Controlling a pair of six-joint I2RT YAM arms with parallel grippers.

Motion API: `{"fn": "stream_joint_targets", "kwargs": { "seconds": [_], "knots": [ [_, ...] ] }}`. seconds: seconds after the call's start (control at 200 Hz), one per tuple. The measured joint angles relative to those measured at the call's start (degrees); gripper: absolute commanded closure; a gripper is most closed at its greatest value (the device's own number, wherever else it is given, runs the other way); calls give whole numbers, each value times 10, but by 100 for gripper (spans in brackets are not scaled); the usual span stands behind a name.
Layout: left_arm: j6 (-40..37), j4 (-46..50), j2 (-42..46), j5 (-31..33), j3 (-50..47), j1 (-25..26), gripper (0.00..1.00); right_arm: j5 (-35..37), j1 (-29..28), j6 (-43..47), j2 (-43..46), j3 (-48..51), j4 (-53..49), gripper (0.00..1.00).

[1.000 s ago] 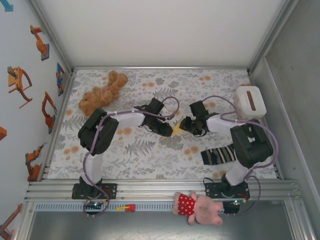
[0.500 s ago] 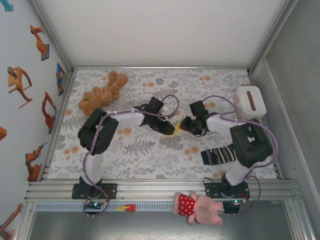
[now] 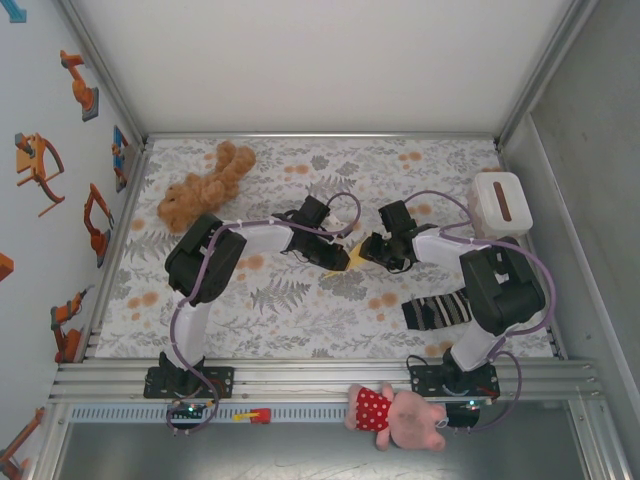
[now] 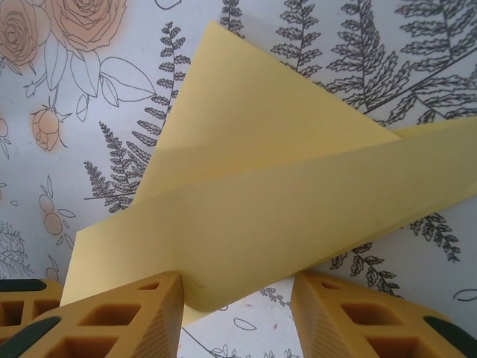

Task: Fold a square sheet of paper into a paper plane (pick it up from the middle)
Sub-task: Fold the wing for the fifth time at the center of the table.

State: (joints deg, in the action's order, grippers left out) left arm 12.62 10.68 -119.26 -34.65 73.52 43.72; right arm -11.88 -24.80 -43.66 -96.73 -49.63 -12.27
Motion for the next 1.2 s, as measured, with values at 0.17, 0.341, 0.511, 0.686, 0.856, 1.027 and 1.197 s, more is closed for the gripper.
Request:
{"fn": "stream_joint_targets", "kwargs": {
  "seconds": [0.17, 0.341, 0.511, 0.686, 0.856, 1.027, 1.197],
  "knots": [
    [-3, -3, -1, -1, 0, 0, 86, 0, 0, 0, 0, 0, 0, 57],
    [-7, -5, -2, 0, 0, 0, 87, 0, 0, 0, -1, 0, 0, 56],
    [-9, -5, -3, 0, 0, 0, 87, 0, 0, 0, -1, 0, 0, 55],
    [-11, -4, -3, 2, 0, 0, 89, -8, 0, 2, 3, 4, 10, 43],
    [-11, -4, -4, 3, 0, 0, 90, -20, -2, 13, 19, 28, 47, 35],
    [-11, -1, -5, 5, 2, 0, 92, -17, -6, 18, 20, 31, 52, 34],
    [-10, 9, -10, 5, 10, 0, 92, -3, -13, 18, 17, 29, 50, 35]
  ]
}}
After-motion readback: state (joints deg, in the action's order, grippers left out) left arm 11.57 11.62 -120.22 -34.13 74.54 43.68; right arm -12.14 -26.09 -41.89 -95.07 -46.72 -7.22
